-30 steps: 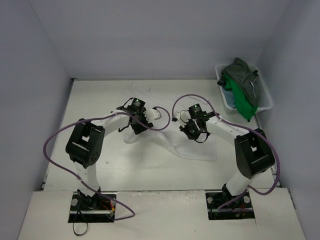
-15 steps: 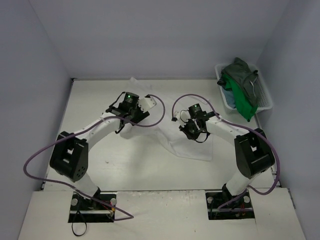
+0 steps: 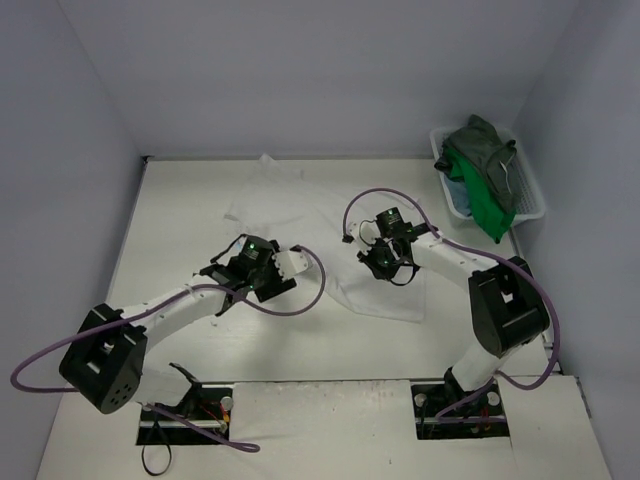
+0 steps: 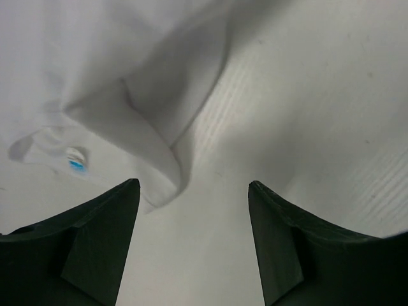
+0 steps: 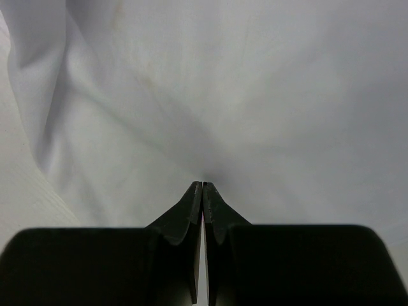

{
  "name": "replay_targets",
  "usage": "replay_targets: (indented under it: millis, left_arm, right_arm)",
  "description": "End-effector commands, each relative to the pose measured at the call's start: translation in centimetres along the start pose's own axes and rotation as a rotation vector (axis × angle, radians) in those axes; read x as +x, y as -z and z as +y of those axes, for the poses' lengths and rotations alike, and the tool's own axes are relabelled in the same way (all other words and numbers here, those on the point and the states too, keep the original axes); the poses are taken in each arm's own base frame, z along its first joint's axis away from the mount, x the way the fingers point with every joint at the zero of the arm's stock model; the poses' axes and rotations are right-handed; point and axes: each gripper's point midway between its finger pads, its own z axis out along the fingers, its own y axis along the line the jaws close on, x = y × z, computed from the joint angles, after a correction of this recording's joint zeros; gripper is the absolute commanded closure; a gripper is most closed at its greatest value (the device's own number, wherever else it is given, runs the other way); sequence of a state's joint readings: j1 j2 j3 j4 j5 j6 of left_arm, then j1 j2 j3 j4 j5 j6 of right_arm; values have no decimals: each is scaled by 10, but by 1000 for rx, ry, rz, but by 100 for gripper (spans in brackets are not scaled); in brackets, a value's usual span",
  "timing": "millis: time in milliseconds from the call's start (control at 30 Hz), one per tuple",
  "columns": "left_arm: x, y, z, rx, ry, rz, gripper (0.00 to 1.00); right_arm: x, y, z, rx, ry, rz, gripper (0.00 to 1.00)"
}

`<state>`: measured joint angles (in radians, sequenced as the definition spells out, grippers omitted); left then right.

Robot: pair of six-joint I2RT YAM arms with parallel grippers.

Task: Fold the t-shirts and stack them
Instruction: Flatten the tshirt out

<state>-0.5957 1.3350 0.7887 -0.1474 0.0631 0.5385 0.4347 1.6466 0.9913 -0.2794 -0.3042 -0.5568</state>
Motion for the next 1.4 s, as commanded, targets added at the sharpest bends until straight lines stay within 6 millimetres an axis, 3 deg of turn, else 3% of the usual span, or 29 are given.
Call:
replay_targets:
  millis: [0, 33, 100, 133, 167, 400, 867, 967, 1000, 1233, 1367]
  left_arm:
    - [-17, -7, 0, -31, -78, -87, 37]
    - [-12, -14, -17, -15, -136, -85, 37]
    - [-19, -21, -15, -83, -184, -117, 37]
    - [-8, -27, -22, -90, -222, -94, 37]
    - [-23, -29, -15, -147, -229, -149, 37]
    - [-37, -47, -3, -211, -233, -175, 37]
    - [-33, -78, -19, -105, -214, -132, 37]
    - [-35, -82, -20, -71, -200, -118, 54]
    - [-36, -82, -21, -54, -192, -111, 69]
    - [-35, -83, -21, 7, -163, -92, 76]
    - [-40, -74, -11, -8, -158, -97, 91]
  right_arm:
    - [-12, 2, 0, 1, 7, -31, 100]
    - [-12, 2, 0, 0, 5, -31, 100]
    - [-12, 0, 1, -5, 4, -27, 100]
    - [-12, 0, 1, -6, 3, -26, 100]
    - [-11, -1, 2, -8, 3, -21, 100]
    - [-9, -1, 2, -7, 4, -15, 100]
    - [-12, 1, 2, -8, 11, -21, 100]
    - [-13, 2, 1, -6, 9, -27, 100]
    - [-13, 2, 1, -7, 9, -28, 100]
    - [-14, 2, 3, -12, 13, -32, 100]
    - [-13, 2, 3, -13, 15, -29, 100]
